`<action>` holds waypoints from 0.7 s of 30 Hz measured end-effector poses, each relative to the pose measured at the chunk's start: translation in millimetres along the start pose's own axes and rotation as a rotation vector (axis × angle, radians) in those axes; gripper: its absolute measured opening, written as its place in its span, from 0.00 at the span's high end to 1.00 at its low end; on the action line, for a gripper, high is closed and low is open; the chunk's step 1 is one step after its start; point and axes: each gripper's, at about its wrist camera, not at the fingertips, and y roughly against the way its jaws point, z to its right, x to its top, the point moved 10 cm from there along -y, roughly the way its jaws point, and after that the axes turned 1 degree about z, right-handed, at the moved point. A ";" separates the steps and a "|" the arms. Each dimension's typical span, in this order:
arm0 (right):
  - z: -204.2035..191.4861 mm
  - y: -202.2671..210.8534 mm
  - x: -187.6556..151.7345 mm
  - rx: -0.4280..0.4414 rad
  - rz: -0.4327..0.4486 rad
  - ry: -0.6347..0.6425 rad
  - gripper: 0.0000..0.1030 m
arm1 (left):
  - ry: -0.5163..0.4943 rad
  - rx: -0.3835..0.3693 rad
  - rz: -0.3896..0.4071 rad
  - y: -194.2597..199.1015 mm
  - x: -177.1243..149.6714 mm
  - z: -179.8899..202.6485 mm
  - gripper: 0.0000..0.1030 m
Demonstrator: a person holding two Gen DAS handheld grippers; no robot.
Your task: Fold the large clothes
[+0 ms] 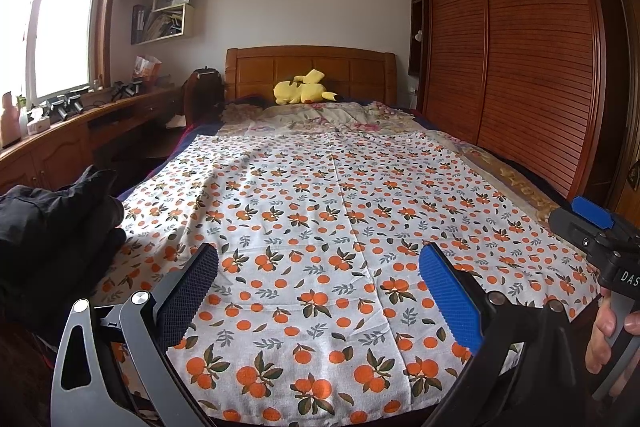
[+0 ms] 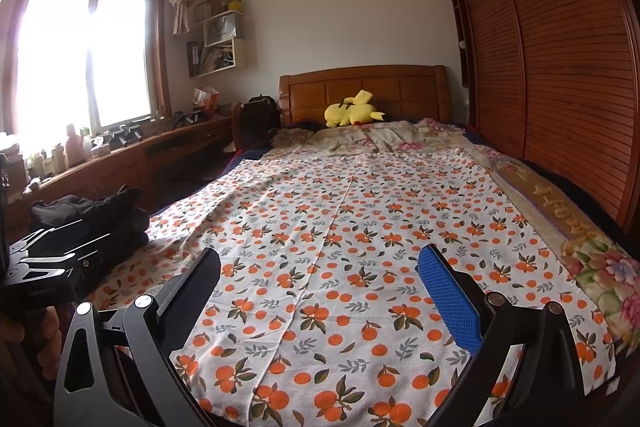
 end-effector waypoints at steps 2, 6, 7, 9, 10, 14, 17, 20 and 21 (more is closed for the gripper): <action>0.0 0.2 0.2 0.000 0.000 0.001 0.07 | -0.001 0.000 0.000 0.1 -0.3 0.0 0.02; 0.1 -0.2 -0.2 -0.002 -0.001 -0.002 0.07 | 0.001 0.004 0.000 0.6 -0.2 0.1 0.02; 0.1 -0.1 -0.2 -0.001 -0.001 -0.001 0.07 | 0.001 0.004 0.000 0.8 0.0 0.5 0.02; -0.2 -0.1 -0.3 -0.002 -0.001 0.000 0.07 | -0.001 0.006 0.000 0.7 -0.1 0.2 0.02; -0.1 0.0 -0.1 -0.002 -0.001 0.000 0.07 | 0.000 0.006 0.000 1.0 -0.7 0.3 0.02; -0.7 -0.7 -1.0 -0.001 -0.003 -0.002 0.07 | 0.000 0.007 0.001 1.0 -0.4 0.2 0.02; -0.4 -0.3 -0.7 0.000 -0.001 -0.003 0.07 | -0.001 0.004 0.003 1.9 -0.4 0.3 0.02; -0.1 0.1 0.1 -0.002 -0.001 -0.001 0.07 | -0.001 0.002 0.008 3.7 -1.3 0.8 0.02; -0.5 -0.1 -0.4 -0.002 0.000 -0.001 0.07 | 0.000 0.003 0.009 4.5 -1.7 0.7 0.02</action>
